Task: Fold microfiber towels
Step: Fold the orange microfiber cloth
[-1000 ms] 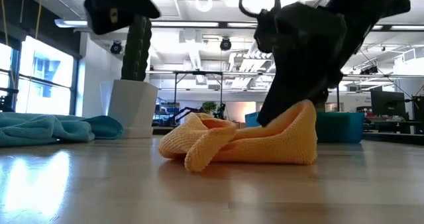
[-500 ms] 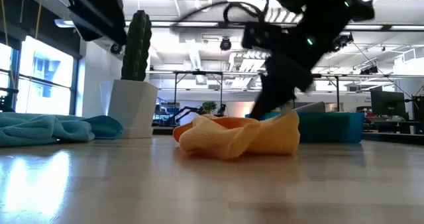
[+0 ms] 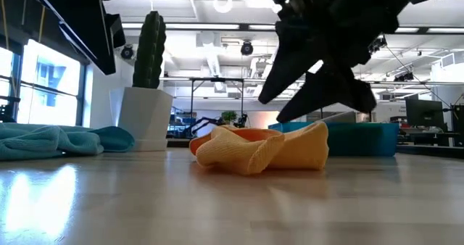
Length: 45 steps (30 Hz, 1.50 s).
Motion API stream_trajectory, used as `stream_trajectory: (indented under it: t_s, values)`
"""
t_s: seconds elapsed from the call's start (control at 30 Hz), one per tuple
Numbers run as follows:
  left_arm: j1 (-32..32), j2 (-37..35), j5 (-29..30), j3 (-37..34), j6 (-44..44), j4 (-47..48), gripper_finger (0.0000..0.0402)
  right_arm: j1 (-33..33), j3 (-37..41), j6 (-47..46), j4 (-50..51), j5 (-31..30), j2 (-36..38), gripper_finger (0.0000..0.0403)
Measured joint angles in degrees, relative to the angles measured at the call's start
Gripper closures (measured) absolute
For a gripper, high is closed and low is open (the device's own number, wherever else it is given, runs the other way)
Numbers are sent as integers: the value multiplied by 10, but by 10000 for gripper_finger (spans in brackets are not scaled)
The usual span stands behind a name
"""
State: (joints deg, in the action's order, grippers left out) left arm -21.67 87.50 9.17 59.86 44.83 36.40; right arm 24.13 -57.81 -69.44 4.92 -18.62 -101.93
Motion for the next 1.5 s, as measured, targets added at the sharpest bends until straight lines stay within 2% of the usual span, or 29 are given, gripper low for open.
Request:
stream_trajectory:
  t_s: [0.13,0.5,0.63,0.83,0.97,1.1,1.33,1.4,1.5]
  values:
    - [0,0,-1,0,1,-2,271,12,0,-51,-1,-24,-16,237]
    - [0,0,-1,0,2,-2,271,21,0,-84,-53,2,-71,236]
    - [0,0,-1,0,11,-2,271,21,0,-73,-45,2,-76,274]
    - [0,0,1,0,15,-2,271,26,0,4,-58,-24,-69,390]
    - [0,0,12,0,3,-2,271,29,0,29,-52,-29,-47,394]
    - [0,0,74,0,-28,-8,271,29,0,64,-32,-22,5,399]
    - [1,0,223,0,-184,-97,271,29,0,95,65,-7,119,402]
    - [5,6,247,0,-227,-142,271,28,0,93,89,2,147,402]
    - [16,19,251,1,-263,-203,271,23,0,95,103,3,183,402]
